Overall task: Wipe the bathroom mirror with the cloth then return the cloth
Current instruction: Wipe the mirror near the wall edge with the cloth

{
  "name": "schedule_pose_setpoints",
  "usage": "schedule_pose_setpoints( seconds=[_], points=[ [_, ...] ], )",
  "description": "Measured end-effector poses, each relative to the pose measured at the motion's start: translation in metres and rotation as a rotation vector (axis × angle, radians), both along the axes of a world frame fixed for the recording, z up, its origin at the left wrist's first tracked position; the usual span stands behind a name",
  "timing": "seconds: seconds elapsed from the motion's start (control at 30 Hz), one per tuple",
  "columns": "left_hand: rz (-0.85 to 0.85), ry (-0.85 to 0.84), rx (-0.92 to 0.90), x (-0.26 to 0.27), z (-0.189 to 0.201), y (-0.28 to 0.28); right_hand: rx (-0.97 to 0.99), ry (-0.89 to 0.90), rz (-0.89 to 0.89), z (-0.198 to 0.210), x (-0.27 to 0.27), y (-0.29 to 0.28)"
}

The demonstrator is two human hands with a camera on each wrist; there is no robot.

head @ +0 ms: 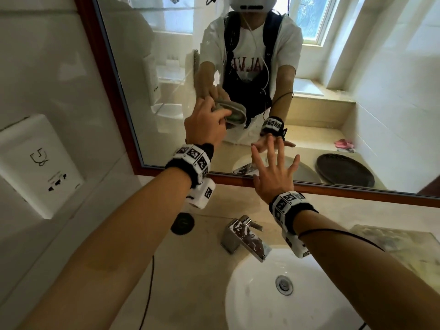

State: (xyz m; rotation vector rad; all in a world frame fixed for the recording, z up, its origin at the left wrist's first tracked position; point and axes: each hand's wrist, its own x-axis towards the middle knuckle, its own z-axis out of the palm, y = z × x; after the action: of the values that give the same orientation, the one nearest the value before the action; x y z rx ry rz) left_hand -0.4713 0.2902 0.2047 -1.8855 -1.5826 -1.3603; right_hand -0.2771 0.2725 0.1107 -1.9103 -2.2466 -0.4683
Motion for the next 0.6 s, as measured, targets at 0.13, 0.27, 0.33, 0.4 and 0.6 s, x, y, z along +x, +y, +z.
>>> schedule_pose_setpoints(
  seconds=[0.13,0.27,0.33,0.4,0.6],
  points=[
    [-0.057,0.081,-0.102,0.010,-0.048,-0.004,-0.028,-0.023,-0.024,-0.006,0.014,0.000],
    [-0.091,0.214,-0.268,0.017,-0.092,-0.008,-0.053,-0.035,-0.024,-0.007,0.019,0.000],
    [-0.088,0.283,-0.365,0.019,-0.112,-0.010,-0.063,-0.042,-0.020,-0.007,0.021,-0.001],
    [-0.055,0.290,-0.441,0.022,-0.129,-0.012,-0.069,-0.057,-0.021,-0.007,0.023,-0.001],
    [-0.052,0.260,-0.456,0.024,-0.129,-0.010,-0.080,-0.092,-0.009,-0.003,0.026,-0.003]
  ],
)
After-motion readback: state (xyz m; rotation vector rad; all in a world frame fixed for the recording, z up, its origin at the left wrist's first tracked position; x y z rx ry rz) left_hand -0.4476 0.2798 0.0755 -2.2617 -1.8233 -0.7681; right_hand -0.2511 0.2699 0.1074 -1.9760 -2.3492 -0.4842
